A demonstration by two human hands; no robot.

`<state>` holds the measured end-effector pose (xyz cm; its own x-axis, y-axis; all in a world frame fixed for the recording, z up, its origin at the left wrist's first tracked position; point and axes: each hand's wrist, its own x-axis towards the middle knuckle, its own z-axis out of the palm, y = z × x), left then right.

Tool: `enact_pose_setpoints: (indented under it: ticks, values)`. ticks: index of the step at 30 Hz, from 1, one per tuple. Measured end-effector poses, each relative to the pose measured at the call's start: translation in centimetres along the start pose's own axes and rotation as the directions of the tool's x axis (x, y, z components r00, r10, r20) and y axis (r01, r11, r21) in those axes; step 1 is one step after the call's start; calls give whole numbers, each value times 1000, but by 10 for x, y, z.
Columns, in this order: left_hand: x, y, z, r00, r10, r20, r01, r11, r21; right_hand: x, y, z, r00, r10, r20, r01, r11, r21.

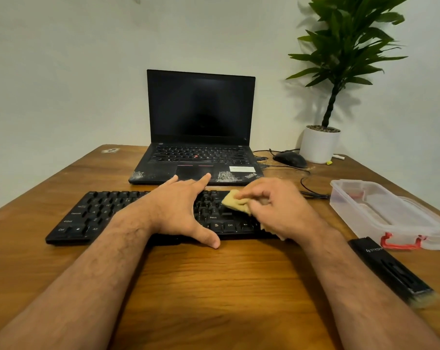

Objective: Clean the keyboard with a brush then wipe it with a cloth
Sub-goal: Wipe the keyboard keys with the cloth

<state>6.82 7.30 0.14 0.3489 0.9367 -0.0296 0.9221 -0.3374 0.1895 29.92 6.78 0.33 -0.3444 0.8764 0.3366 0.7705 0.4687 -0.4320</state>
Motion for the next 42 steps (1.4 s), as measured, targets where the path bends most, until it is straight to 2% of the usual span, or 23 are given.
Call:
enact_pose_setpoints:
  ticks: [2, 5, 6, 8, 10, 12, 15, 17, 19, 22, 23, 26, 28, 31, 34, 39, 42]
  values:
    - [0, 1, 0, 1000, -1, 2, 1, 1000, 3, 6, 3, 9, 1000, 19, 7, -18, 993, -113]
    - [0, 0, 0, 1000, -2, 1, 2, 1000, -7, 15, 7, 9, 969, 195, -150, -217, 965, -148]
    - [0, 0, 0, 1000, -4, 2, 4, 1000, -10, 16, 7, 7, 961, 214, -177, -240, 961, -139]
    - [0, -1, 0, 1000, -6, 1, 6, 1000, -8, 11, 4, 5, 974, 180, -140, -191, 979, -66]
    - [1, -1, 0, 1000, -3, 1, 3, 1000, 3, 3, -4, 4, 996, 84, -23, -84, 996, 0]
    - [0, 0, 0, 1000, -5, 7, 5, 1000, 6, 2, -5, 8, 998, 69, 14, -68, 997, -41]
    - [0, 1, -1, 1000, 3, -3, -3, 1000, 7, 11, 4, 9, 965, 225, -132, -241, 964, -113]
    - [-1, 0, 0, 1000, 2, -2, -2, 1000, 11, 14, 7, 5, 945, 251, -208, -282, 949, -140]
    - [0, -2, 1, 1000, -5, -4, 5, 1000, 10, 9, 7, 0, 963, 191, -191, -207, 976, -71]
    - [1, -4, 2, 1000, -10, -8, 10, 1000, 13, 0, 3, 1, 996, 84, 4, -84, 996, 10]
    - [1, -4, 2, 1000, -9, -6, 9, 1000, 12, 2, 5, 3, 995, 104, -1, -104, 994, -27]
    - [1, -5, 3, 1000, -2, -13, 2, 1000, 11, 13, 14, 5, 957, 232, -174, -257, 957, -132]
    - [2, -6, 3, 1000, -2, -13, 2, 1000, 10, 12, 14, 3, 957, 198, -211, -225, 969, -107]
    - [2, -7, 4, 1000, -5, -20, 6, 1000, 25, -2, 2, 1, 998, 13, -55, -9, 997, 71]
    - [3, -6, 4, 1000, -18, -5, 18, 999, 33, -13, -7, -3, 995, -23, 96, 11, 993, 118]
    - [2, -5, 3, 1000, -19, -9, 19, 1000, 24, -22, 2, -18, 997, 33, 68, -40, 994, 102]
    - [1, -4, 3, 1000, -14, -6, 14, 999, 42, -24, -2, -12, 998, -11, 60, 7, 998, 58]
